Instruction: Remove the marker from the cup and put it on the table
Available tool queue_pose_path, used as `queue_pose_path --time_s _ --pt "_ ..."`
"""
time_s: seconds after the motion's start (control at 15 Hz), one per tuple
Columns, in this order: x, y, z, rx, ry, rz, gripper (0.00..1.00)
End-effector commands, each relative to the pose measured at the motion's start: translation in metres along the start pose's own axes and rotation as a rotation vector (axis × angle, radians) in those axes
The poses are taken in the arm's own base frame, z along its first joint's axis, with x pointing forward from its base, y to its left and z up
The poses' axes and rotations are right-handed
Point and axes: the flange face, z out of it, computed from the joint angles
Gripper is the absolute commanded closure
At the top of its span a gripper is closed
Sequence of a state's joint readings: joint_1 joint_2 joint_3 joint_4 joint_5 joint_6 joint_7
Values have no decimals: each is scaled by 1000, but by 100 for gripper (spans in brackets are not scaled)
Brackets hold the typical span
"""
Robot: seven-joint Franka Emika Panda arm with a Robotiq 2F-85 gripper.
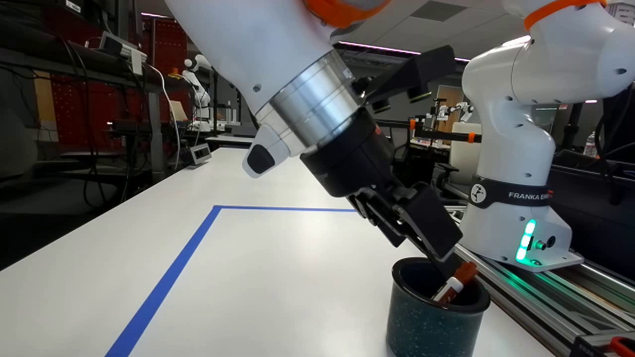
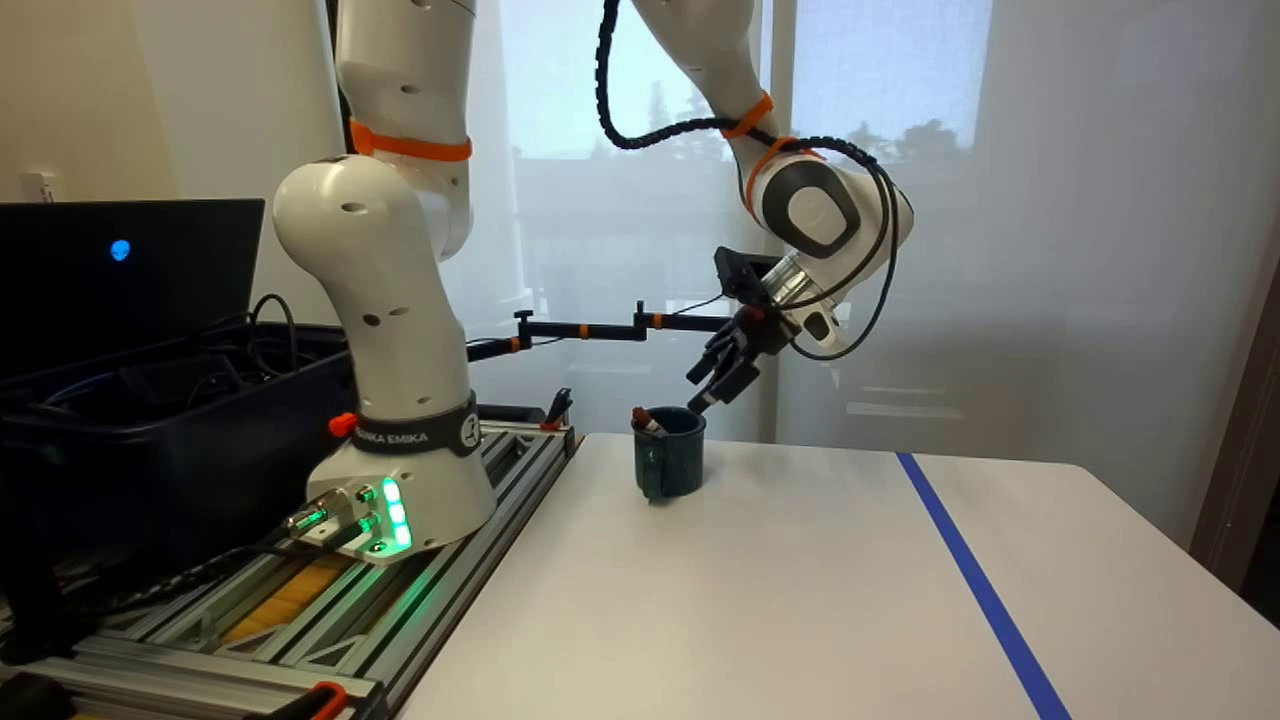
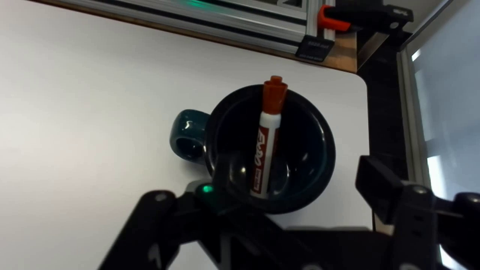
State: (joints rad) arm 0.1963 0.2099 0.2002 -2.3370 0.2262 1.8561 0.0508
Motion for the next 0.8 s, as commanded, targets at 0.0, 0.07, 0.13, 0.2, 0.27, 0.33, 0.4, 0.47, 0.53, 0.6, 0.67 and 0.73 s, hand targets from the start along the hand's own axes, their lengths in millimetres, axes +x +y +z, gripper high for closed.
queue_pose_path --time_s 0.0,0.07,0.13,0.2,0.27,0.33,0.4,0.47,0.53,0.6,0.67,0.73 --pt "-5 -2 7 -7 -16 15 45" --pt "-5 -2 9 -6 -21 18 54" --pt "-5 -1 12 -4 -25 17 62" --pt "-5 -1 14 -2 -27 16 67" --pt "-6 0 16 -2 -32 18 67" --pt "-6 0 19 -2 -39 18 66" --pt "-5 1 22 -2 -44 19 65" --pt "-5 1 25 -4 -49 19 63" --pt "-3 2 28 -3 -54 19 59" --pt "-3 2 30 -3 -58 19 59" --pt "-1 3 33 -2 -64 19 59" --pt "0 3 35 -1 -70 19 58"
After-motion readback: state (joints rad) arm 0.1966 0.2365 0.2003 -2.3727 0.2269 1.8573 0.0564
